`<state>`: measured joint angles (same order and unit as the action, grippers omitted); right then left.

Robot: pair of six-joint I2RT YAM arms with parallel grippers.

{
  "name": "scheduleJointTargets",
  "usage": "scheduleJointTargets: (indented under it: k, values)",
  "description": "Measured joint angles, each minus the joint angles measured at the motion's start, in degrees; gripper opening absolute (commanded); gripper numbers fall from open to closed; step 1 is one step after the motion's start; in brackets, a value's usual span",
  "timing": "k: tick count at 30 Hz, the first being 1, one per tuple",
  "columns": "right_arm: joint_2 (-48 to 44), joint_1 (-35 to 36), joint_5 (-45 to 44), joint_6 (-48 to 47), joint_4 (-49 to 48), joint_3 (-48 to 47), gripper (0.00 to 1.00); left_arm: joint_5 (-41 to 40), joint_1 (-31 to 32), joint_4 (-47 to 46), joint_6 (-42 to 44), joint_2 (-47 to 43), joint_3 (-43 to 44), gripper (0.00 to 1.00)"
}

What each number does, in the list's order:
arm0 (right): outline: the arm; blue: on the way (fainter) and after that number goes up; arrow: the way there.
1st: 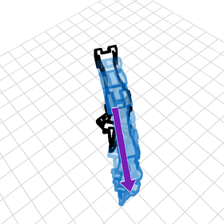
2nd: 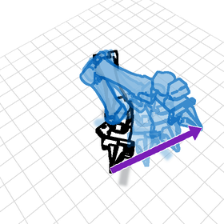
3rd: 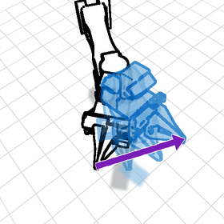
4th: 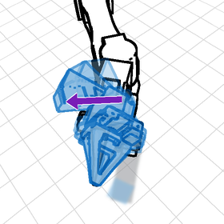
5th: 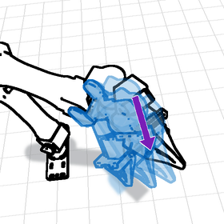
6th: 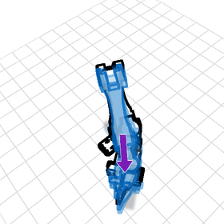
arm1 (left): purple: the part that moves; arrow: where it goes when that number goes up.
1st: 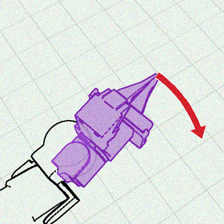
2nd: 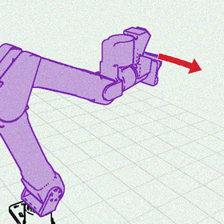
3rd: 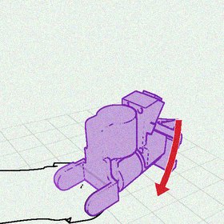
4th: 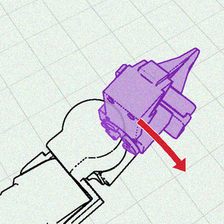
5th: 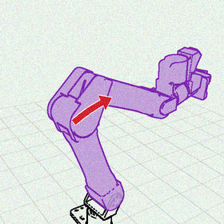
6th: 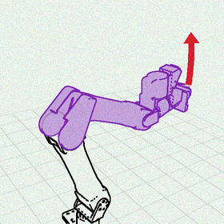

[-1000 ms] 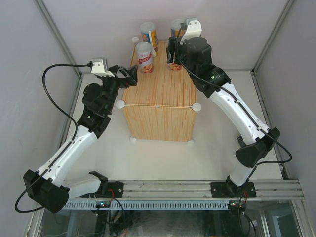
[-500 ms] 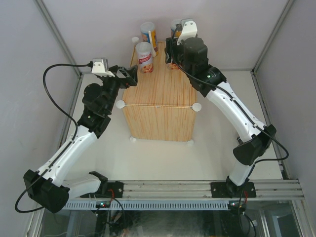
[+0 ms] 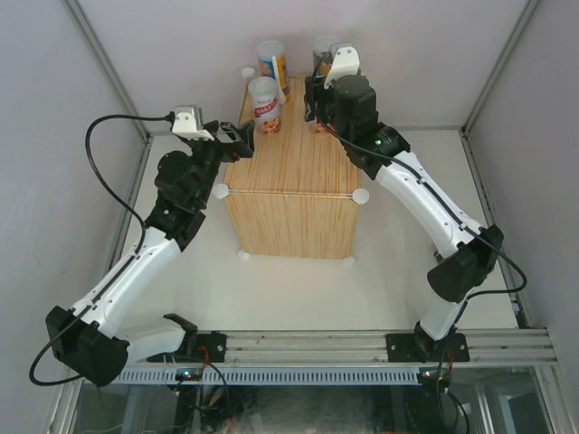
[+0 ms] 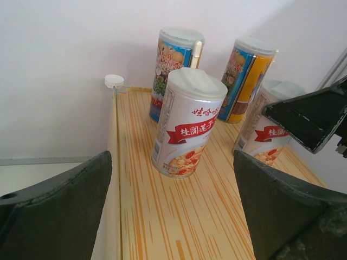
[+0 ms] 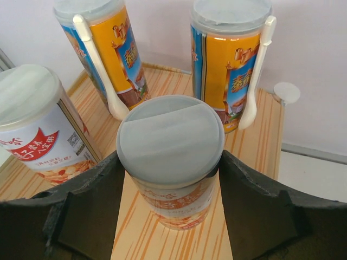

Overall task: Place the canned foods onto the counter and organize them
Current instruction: Place the canned food on the counter.

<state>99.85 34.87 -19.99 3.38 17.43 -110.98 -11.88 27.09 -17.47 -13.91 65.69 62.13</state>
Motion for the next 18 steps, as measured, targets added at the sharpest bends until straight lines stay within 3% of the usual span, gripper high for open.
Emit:
scheduleJointTargets:
  k: [18]
  values:
    - [-1.64, -1.07, 0.63, 0.46, -1.84, 2.93, 0.0, 0.0, 0.0, 0.0, -0.04, 0.33, 0.0, 0.96]
